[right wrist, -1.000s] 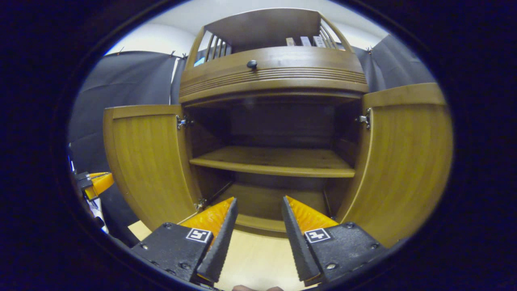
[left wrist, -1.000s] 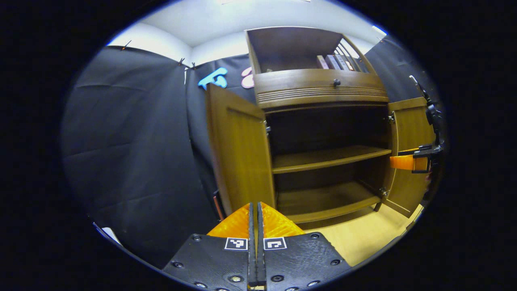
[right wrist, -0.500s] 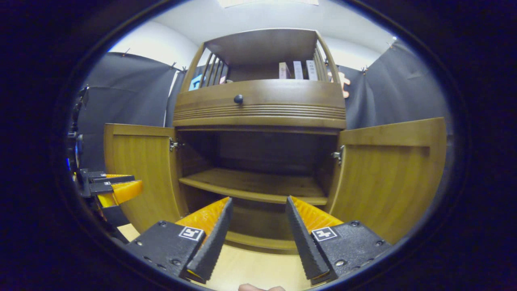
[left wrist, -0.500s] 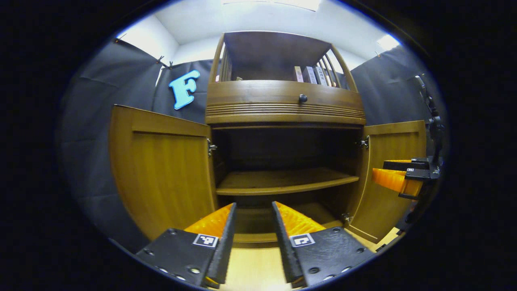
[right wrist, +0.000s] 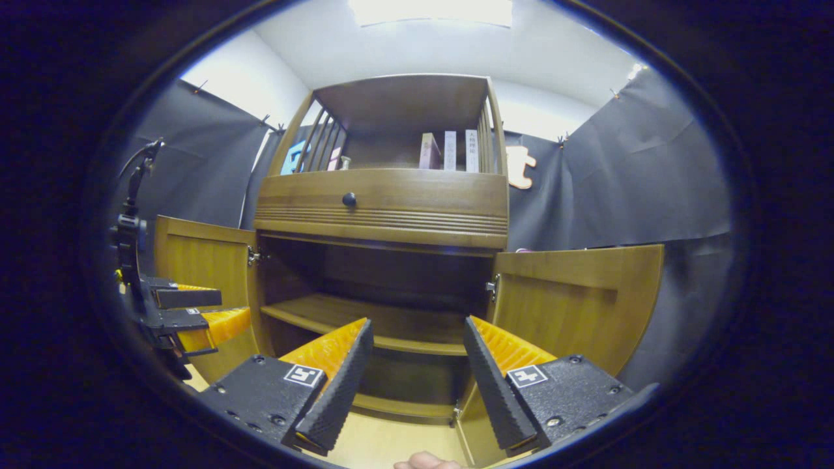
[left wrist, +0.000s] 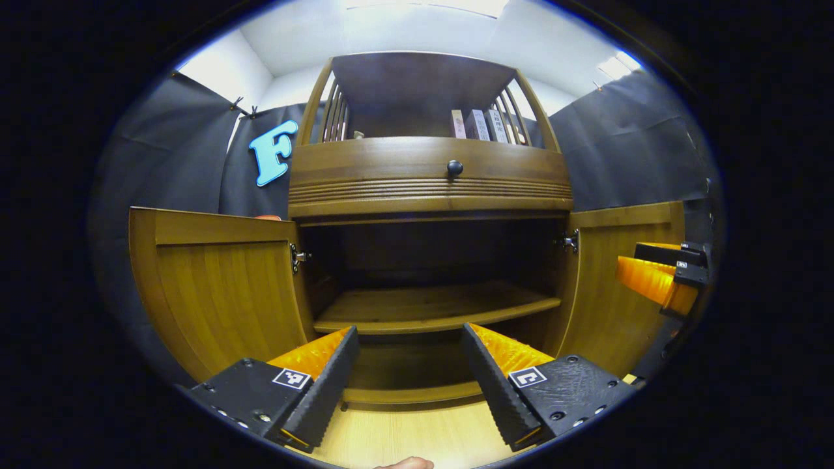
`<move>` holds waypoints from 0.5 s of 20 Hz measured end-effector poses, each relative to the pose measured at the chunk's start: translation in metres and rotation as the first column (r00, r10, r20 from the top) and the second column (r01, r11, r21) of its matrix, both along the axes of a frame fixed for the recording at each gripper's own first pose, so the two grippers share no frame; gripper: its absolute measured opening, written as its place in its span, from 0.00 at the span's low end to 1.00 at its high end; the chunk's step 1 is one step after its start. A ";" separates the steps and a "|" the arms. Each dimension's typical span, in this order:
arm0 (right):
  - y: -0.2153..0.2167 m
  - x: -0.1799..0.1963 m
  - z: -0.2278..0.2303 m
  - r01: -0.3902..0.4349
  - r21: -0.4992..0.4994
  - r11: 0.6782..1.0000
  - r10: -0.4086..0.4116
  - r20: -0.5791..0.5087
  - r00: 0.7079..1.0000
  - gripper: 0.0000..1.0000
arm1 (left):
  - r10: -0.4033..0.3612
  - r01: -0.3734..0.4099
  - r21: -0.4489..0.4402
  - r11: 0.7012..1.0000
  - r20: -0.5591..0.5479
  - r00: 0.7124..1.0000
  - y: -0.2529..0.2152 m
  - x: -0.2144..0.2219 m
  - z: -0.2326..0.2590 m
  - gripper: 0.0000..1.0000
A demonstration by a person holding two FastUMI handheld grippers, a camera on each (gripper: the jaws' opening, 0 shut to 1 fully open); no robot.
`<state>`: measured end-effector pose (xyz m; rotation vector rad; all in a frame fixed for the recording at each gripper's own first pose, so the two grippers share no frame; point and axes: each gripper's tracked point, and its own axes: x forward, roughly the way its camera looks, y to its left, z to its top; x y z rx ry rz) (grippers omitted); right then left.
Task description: Open the right door of the double-door shoe cabinet with the right hand, and open the left door with the left hand.
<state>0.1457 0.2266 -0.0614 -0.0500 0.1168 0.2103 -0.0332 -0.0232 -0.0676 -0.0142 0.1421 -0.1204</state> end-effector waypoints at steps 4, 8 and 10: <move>-0.007 0.002 0.008 0.013 0.015 1.000 -0.013 0.017 1.000 0.88 | 0.029 -0.028 -0.056 0.998 0.016 0.999 0.005 0.006 0.016 1.00; -0.007 0.001 0.010 0.003 0.035 0.999 -0.004 0.015 1.000 0.91 | 0.045 -0.041 -0.085 0.996 0.042 0.998 0.009 0.003 0.026 1.00; -0.008 0.001 0.012 0.004 0.037 0.999 -0.005 0.022 1.000 0.91 | 0.036 -0.032 -0.093 0.995 0.050 0.998 0.006 0.001 0.029 1.00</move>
